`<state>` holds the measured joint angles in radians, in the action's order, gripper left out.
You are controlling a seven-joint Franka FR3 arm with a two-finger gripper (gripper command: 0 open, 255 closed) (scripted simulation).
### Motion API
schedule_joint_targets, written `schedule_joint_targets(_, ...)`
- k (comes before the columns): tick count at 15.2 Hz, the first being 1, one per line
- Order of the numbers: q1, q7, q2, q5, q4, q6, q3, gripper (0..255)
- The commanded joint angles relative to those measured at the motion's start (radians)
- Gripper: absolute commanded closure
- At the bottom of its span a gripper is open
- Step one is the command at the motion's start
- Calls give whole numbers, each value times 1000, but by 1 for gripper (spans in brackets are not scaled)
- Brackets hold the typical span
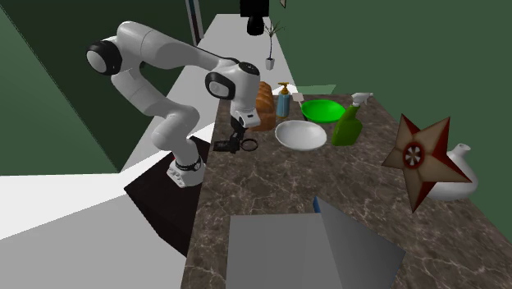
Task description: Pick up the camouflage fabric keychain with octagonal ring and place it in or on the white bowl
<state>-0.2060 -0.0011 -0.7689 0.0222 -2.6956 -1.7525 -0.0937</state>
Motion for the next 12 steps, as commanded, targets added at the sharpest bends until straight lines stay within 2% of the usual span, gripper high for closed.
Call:
schedule_joint_targets(1,0,0,0,0,-1,-1,0,0)
schedule_joint_targets(4,0,0,0,0,-1,-1,0,0)
schedule_joint_targets(5,0,0,0,0,-1,-1,0,255)
schedule_joint_targets(12,1,-1,1,-1,2,1,1,255)
